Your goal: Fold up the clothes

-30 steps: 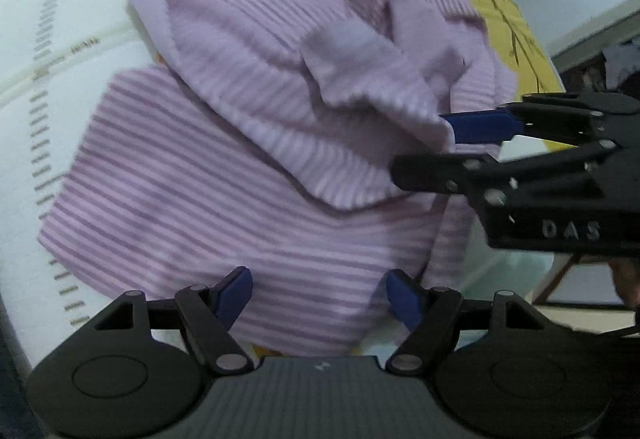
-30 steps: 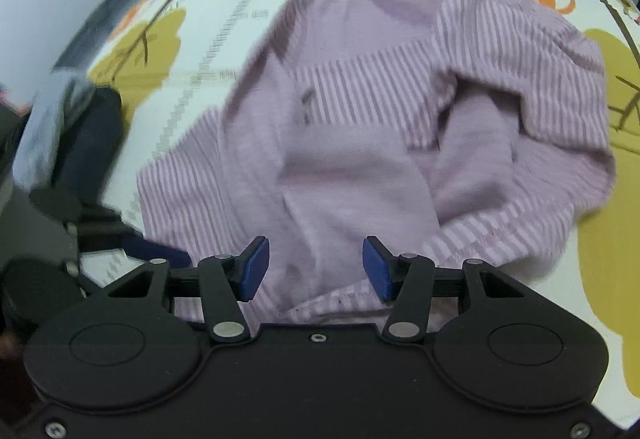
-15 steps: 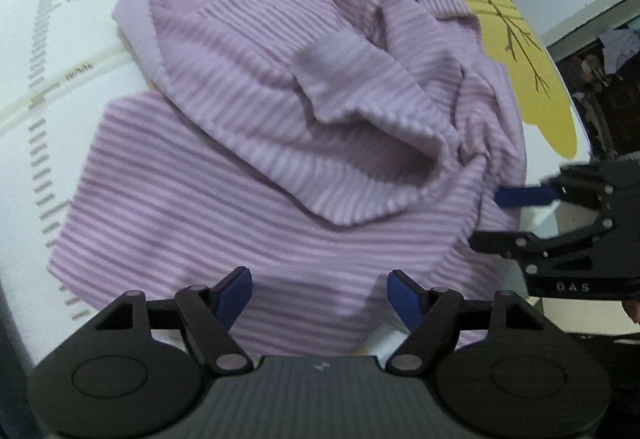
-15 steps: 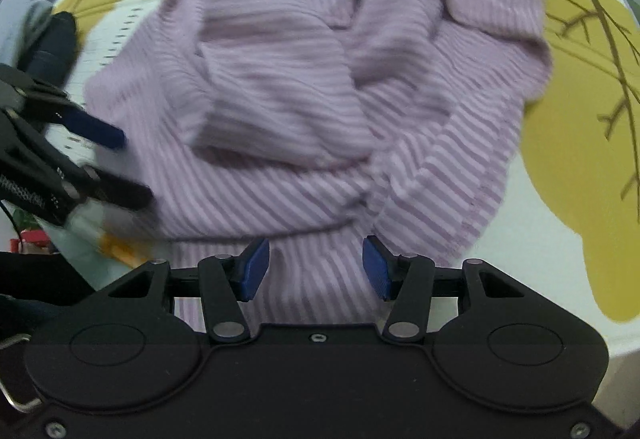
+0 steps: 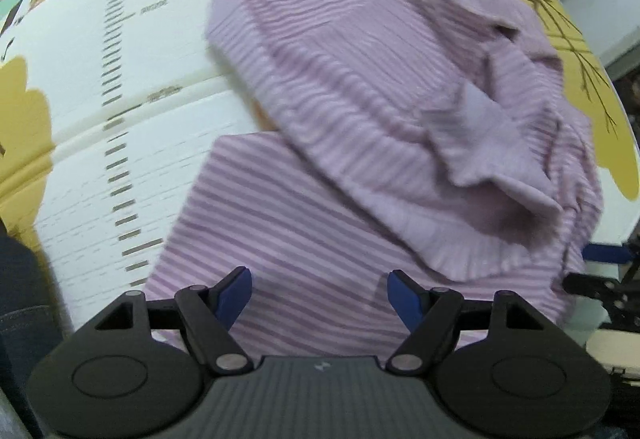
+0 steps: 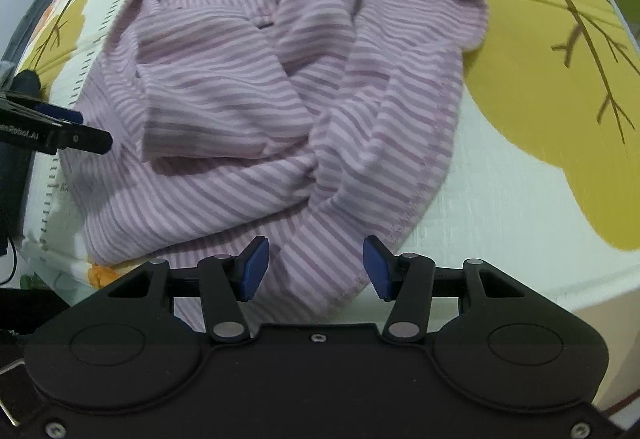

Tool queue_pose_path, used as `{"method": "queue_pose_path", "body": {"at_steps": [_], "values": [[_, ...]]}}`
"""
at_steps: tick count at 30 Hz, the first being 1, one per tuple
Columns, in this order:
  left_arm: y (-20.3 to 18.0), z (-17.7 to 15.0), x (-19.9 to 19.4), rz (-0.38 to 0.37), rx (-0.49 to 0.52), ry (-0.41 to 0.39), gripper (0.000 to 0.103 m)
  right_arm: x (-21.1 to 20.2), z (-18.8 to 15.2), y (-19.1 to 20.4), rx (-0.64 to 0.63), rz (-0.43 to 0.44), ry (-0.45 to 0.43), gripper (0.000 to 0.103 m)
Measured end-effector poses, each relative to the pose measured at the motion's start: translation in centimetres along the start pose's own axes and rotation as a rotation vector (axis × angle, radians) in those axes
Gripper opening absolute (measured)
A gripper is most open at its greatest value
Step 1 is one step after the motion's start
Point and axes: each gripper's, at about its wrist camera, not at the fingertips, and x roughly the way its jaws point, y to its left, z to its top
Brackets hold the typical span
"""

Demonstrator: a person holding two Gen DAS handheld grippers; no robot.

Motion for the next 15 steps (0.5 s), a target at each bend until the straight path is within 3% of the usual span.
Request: {"method": "queue_pose_path", "body": {"at_steps": [5, 9, 15], "values": [[1.9, 0.6, 0.7, 0.0, -0.058, -0.004, 0.077, 0.0, -0.4, -0.9, 0.053, -0.017, -0.001, 0.05], [2.8, 1.2, 1.0, -0.035, -0.092, -0.023, 0.08, 0.0, -1.0, -1.7, 0.098, 0.01, 0.003, 0.05], [3.6, 2.3, 1.3, -0.023, -0.119, -0.049, 0.08, 0.4, -1.2, -1.5, 0.12, 0.034, -0.009, 0.049]]}}
